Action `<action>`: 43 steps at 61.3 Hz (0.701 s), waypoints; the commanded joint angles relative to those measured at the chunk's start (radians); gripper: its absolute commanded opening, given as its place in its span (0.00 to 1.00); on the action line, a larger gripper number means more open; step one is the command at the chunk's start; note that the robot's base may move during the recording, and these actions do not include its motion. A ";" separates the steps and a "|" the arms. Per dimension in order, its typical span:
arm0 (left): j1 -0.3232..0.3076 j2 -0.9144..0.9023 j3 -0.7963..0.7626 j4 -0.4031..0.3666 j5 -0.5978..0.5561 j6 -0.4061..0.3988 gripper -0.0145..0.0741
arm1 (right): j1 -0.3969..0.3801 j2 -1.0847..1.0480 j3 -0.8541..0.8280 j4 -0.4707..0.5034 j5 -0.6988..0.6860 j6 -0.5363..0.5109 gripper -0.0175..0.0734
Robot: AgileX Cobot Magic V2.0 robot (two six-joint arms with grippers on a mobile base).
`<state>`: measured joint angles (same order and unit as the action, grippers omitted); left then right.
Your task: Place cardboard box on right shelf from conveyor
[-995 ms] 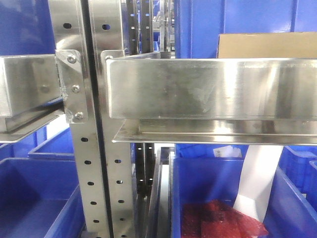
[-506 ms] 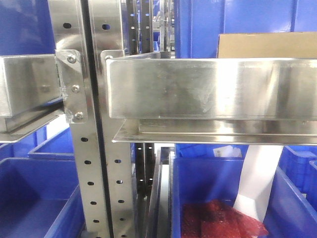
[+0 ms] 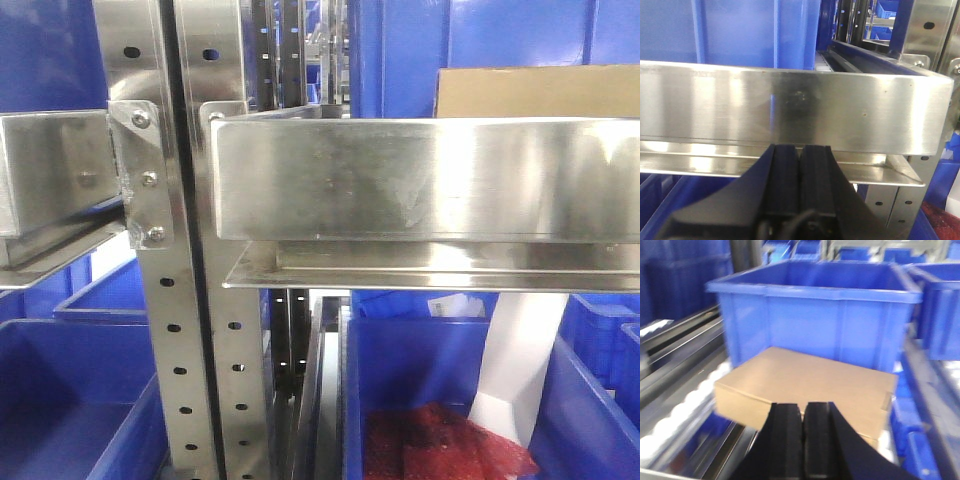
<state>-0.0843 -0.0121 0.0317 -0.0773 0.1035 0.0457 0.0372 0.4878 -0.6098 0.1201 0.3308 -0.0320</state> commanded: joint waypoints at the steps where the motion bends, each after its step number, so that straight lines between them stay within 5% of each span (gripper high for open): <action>1: -0.007 -0.014 0.010 -0.006 -0.089 0.000 0.03 | -0.056 -0.072 0.056 0.036 -0.158 -0.038 0.22; 15: -0.007 -0.014 0.010 -0.006 -0.089 0.000 0.03 | -0.170 -0.310 0.340 0.035 -0.266 -0.038 0.22; 43: -0.007 -0.014 0.010 -0.006 -0.089 0.000 0.03 | -0.186 -0.516 0.635 -0.021 -0.375 0.003 0.22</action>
<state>-0.0843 -0.0121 0.0317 -0.0773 0.1035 0.0457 -0.1426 -0.0087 0.0283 0.1307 0.0609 -0.0473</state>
